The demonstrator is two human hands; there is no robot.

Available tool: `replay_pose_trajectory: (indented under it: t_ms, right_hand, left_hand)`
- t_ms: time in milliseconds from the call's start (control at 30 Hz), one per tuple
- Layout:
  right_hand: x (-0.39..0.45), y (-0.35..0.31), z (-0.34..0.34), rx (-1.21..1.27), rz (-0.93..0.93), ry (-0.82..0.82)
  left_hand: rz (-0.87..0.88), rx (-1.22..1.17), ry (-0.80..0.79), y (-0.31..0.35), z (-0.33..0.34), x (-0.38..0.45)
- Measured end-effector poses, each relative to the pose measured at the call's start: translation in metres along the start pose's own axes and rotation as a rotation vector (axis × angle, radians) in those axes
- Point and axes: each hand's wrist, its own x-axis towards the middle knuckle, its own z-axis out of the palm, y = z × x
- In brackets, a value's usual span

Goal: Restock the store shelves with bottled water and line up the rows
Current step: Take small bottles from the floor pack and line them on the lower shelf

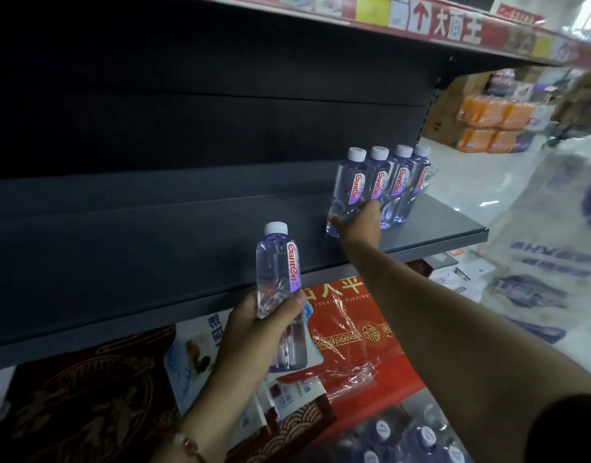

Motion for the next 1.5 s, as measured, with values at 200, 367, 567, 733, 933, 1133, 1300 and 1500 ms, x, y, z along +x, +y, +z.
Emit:
replay_pose_trajectory:
  t_ms: [200,367,567,733,933,1133,1300,1500]
  right_hand:
    - [-0.026,-0.006,-0.016,0.084,0.014,-0.126]
    - [-0.141,-0.015,-0.069,0.146,0.005,-0.583]
    - [-0.226,0.001,-0.106,0.421,0.098,-0.945]
    - [-0.227,0.025,-0.109,0.320,0.032,-0.815]
    - [-0.221,0.036,-0.124,0.315,0.013,-0.764]
    - [-0.212,0.026,-0.127,0.282,-0.001,-0.797]
    - [-0.178,0.013,-0.111,0.253,0.039,-0.716]
    - [-0.116,-0.012,-0.067,0.254,0.007,-0.465]
  left_hand:
    - [-0.034,-0.010,0.008,0.001,0.002,-0.002]
    - [-0.010,0.020,0.062,0.002,0.002,-0.002]
    - [-0.009,0.136,0.050,-0.004,0.007,-0.014]
    - [-0.002,0.281,-0.022,-0.010,0.020,-0.024]
    - [0.120,0.530,-0.122,-0.014,0.022,-0.035]
    - [0.235,0.875,-0.112,-0.007,0.010,-0.042]
    - [0.263,1.198,-0.060,-0.004,0.000,-0.041]
    - [0.254,1.279,0.003,-0.010,-0.006,-0.035]
